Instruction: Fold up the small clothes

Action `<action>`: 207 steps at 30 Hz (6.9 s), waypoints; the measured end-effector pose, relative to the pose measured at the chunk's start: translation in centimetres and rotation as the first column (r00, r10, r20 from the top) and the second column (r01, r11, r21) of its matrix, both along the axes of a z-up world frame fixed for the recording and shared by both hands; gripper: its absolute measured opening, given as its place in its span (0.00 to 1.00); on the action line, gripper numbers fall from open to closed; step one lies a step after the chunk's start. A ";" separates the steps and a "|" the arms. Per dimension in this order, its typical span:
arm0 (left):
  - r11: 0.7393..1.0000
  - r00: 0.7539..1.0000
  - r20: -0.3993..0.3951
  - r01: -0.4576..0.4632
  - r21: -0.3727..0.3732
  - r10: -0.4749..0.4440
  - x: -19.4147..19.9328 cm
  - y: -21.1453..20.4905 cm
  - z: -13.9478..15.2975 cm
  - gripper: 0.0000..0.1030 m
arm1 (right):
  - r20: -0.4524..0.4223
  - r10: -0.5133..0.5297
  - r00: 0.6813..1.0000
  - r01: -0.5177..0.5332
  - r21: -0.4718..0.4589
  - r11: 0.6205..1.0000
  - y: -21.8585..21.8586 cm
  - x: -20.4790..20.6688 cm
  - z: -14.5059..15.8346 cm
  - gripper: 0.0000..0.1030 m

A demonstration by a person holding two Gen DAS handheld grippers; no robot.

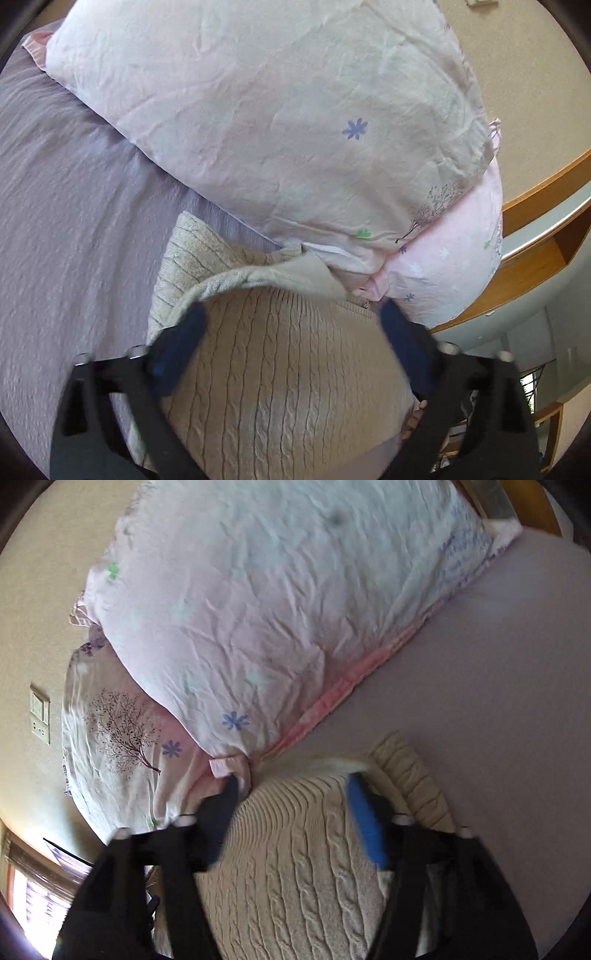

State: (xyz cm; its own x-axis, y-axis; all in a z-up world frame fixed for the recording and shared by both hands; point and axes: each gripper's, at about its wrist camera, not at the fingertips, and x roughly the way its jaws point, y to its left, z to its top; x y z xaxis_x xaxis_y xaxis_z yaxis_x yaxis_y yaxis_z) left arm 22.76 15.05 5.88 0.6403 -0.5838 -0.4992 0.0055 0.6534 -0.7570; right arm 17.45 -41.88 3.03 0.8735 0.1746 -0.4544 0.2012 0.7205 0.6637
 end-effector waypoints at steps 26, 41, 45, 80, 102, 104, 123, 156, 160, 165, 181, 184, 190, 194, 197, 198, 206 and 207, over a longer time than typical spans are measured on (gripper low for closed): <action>0.914 0.983 0.023 0.178 -0.365 -0.183 -2.1 -7.5 0.2 0.19 | 0.121 0.162 0.979 -0.178 0.136 0.975 -1.8 -1.3 1.6 0.98; 0.888 0.921 0.112 0.389 -0.244 -0.373 0.1 -21.7 1.6 0.68 | 0.082 0.360 0.929 -0.366 0.070 0.928 -4.5 -2.2 1.8 0.82; 0.947 0.946 0.036 0.322 -0.003 -0.321 -0.5 -19.4 1.4 0.68 | -0.114 0.375 0.920 -0.377 0.001 0.926 -2.4 -1.0 0.3 0.54; 0.888 0.973 0.023 0.202 0.412 -0.232 -3.4 -13.0 0.1 0.49 | -0.130 0.628 0.767 -0.629 0.044 0.776 8.7 1.7 -1.9 0.38; 0.795 0.988 0.053 0.083 0.601 -0.144 -15.9 -12.1 -2.2 0.99 | -0.123 0.397 0.910 -0.414 -0.189 0.890 11.7 -7.8 -0.8 0.98; 0.743 0.986 0.027 0.105 0.661 -0.164 -15.7 -13.5 -2.7 0.99 | -0.097 0.371 0.924 -0.382 -0.297 0.875 12.2 -10.5 -0.1 0.98; 0.618 0.989 -0.067 0.134 0.774 -0.131 -14.5 -15.3 -5.1 0.99 | -0.398 0.269 0.877 -0.465 -0.559 0.687 19.7 -11.8 -6.5 0.98; 0.616 0.988 -0.070 0.142 0.775 -0.139 -14.4 -15.3 -5.1 0.99 | -0.400 0.264 0.878 -0.462 -0.561 0.687 19.8 -11.8 -6.6 0.98; 0.616 0.988 -0.070 0.142 0.775 -0.139 -14.4 -15.3 -5.1 0.99 | -0.400 0.264 0.878 -0.462 -0.561 0.687 19.8 -11.8 -6.6 0.98; 0.616 0.988 -0.070 0.142 0.775 -0.139 -14.4 -15.3 -5.1 0.99 | -0.400 0.264 0.878 -0.462 -0.561 0.687 19.8 -11.8 -6.6 0.98; 0.616 0.988 -0.070 0.141 0.775 -0.139 -14.4 -15.3 -5.1 0.99 | -0.400 0.264 0.878 -0.462 -0.561 0.687 19.8 -11.8 -6.6 0.98; 0.616 0.988 -0.070 0.141 0.775 -0.139 -14.4 -15.3 -5.1 0.99 | -0.400 0.264 0.878 -0.462 -0.561 0.687 19.8 -11.8 -6.6 0.98; 0.616 0.988 -0.070 0.141 0.775 -0.138 -14.4 -15.3 -5.1 0.99 | -0.400 0.264 0.878 -0.462 -0.561 0.687 19.8 -11.8 -6.6 0.98; 0.616 0.988 -0.070 0.141 0.775 -0.138 -14.4 -15.3 -5.1 0.99 | -0.400 0.264 0.878 -0.462 -0.561 0.687 19.8 -11.8 -6.6 0.98; 0.617 0.988 -0.070 0.141 0.775 -0.138 -14.4 -15.3 -5.1 0.99 | -0.400 0.264 0.878 -0.462 -0.561 0.687 19.8 -11.8 -6.6 0.98; 0.617 0.988 -0.070 0.141 0.775 -0.138 -14.4 -15.3 -5.1 0.99 | -0.400 0.264 0.878 -0.462 -0.561 0.687 19.8 -11.7 -6.6 0.98; 0.616 0.988 -0.070 0.141 0.775 -0.138 -14.4 -15.3 -5.1 0.99 | -0.400 0.264 0.878 -0.462 -0.561 0.687 19.8 -11.7 -6.6 0.98; 0.616 0.988 -0.070 0.141 0.775 -0.139 -14.4 -15.3 -5.1 0.99 | -0.400 0.264 0.878 -0.462 -0.561 0.687 19.8 -11.7 -6.6 0.98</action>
State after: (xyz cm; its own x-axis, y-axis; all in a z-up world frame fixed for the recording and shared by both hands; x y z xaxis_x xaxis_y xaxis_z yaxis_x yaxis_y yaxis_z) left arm 8.36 -0.28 0.79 0.5824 -0.0616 -0.8106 0.1463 0.9888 0.0300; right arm 5.72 -22.09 -3.54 0.6282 0.0426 -0.7769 -0.0720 0.9974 -0.0035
